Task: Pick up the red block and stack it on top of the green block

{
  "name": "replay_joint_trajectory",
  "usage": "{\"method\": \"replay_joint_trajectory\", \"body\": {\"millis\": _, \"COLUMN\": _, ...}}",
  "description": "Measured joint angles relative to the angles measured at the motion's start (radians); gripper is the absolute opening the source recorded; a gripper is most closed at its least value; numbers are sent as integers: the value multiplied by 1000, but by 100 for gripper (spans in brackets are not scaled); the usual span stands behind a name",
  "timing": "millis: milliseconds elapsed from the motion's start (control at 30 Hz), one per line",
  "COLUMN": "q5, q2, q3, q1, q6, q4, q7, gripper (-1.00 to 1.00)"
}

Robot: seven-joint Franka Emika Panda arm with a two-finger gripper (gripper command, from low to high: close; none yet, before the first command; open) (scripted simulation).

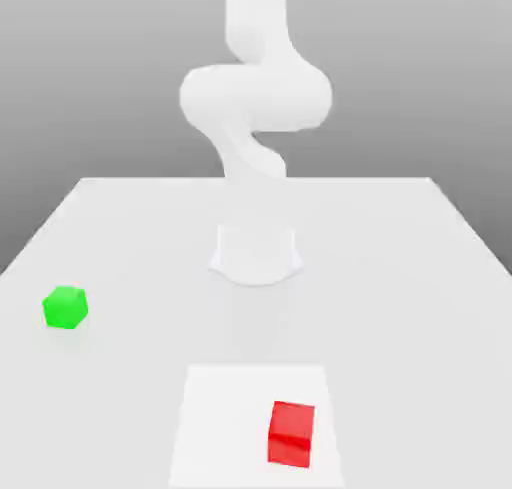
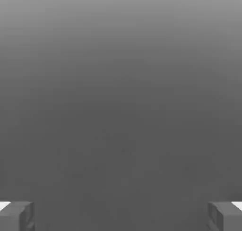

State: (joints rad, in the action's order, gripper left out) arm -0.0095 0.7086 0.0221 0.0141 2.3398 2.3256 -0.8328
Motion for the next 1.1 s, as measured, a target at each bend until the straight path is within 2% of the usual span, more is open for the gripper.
{"method": "replay_joint_trajectory", "body": {"millis": 467, "q5": -58, "q2": -515, "q3": 96, "q1": 54, "q6": 224, "q4": 144, "q7": -187, "gripper": 0}}
{"method": "replay_joint_trajectory", "body": {"millis": 767, "q5": -48, "q2": -837, "q3": 112, "q1": 37, "q6": 370, "q4": 233, "q7": -271, "gripper": 0}}
{"method": "replay_joint_trajectory", "body": {"millis": 933, "q5": -91, "q2": -1018, "q3": 75, "q1": 7, "q6": 510, "q4": 217, "q7": -312, "gripper": 0}}
{"method": "replay_joint_trajectory", "body": {"millis": 967, "q5": -100, "q2": -1044, "q3": 67, "q1": 1, "q6": 532, "q4": 213, "q7": -318, "gripper": -100}}
{"method": "replay_joint_trajectory", "body": {"millis": 1100, "q5": -100, "q2": -1045, "q3": 67, "q1": 1, "q6": 533, "q4": 213, "q7": -319, "gripper": -100}}
